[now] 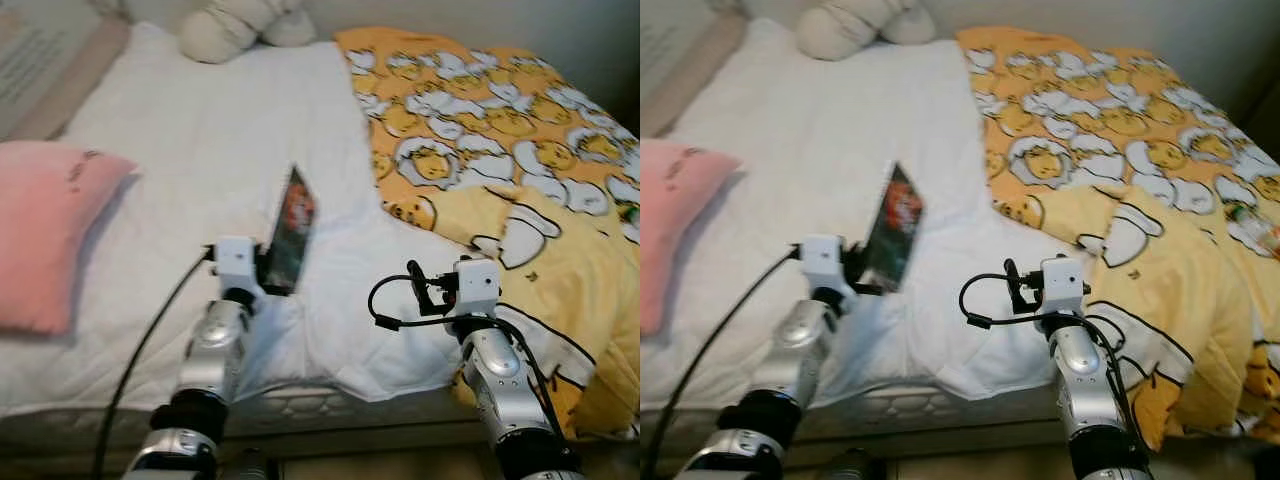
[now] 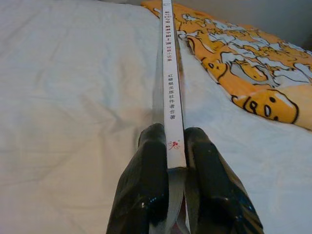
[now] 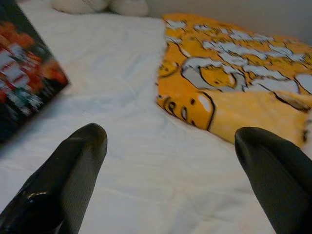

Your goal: Clean up the room

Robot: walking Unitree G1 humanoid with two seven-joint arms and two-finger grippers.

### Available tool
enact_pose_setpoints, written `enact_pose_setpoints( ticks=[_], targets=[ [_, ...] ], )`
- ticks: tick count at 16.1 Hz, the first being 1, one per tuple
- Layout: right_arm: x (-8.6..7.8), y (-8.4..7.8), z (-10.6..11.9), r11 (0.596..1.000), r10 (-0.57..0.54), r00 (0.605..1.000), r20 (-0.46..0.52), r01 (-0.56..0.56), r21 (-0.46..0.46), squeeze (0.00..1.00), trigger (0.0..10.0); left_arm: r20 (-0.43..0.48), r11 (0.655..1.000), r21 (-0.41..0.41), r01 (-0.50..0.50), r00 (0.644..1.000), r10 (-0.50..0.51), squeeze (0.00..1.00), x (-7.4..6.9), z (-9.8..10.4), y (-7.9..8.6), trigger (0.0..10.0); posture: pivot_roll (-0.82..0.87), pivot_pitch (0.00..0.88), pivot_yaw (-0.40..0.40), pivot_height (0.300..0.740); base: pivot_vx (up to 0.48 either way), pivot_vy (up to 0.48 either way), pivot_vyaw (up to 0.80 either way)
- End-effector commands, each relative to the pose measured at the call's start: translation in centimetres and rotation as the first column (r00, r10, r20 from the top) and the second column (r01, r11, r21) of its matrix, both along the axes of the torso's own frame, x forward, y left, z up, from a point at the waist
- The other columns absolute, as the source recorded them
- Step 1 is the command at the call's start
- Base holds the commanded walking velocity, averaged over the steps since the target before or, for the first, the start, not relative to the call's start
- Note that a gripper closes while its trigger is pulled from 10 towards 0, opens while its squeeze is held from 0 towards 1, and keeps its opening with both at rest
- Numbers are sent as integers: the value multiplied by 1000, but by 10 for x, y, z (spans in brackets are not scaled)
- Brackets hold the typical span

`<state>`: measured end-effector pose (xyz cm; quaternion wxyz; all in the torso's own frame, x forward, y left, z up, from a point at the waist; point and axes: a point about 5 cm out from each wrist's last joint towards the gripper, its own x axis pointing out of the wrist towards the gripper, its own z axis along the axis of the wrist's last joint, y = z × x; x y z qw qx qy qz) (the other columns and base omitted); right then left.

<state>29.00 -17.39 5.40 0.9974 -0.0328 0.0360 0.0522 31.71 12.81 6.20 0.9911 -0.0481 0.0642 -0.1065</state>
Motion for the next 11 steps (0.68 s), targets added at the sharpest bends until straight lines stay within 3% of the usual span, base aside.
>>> enact_pose_setpoints(
  ticks=[1,5,7,8,11],
  targets=[
    [3,-1,4,1000,-4,1000,3,4,25,0,10000,56,1000,13,1,998,-2,0,3,11,-3,0,47,0,-32,740,0,0,581],
    [6,4,8,999,16,1000,-3,-16,50,0,10000,104,999,46,0,995,-5,0,15,25,2,0,61,0,-48,740,0,0,566],
    [5,8,4,998,44,999,-27,-43,39,0,10000,101,999,33,-30,995,26,0,21,28,2,0,70,0,-56,740,0,467,269],
    [4,9,2,998,35,999,-33,-33,44,0,10000,79,998,-13,-67,995,68,0,22,26,3,0,67,0,-49,740,0,469,0],
    [1,7,-1,998,33,999,-35,-31,45,0,10000,58,1000,-2,-30,998,30,0,19,21,-9,0,42,0,-18,740,0,465,340]
  ],
)
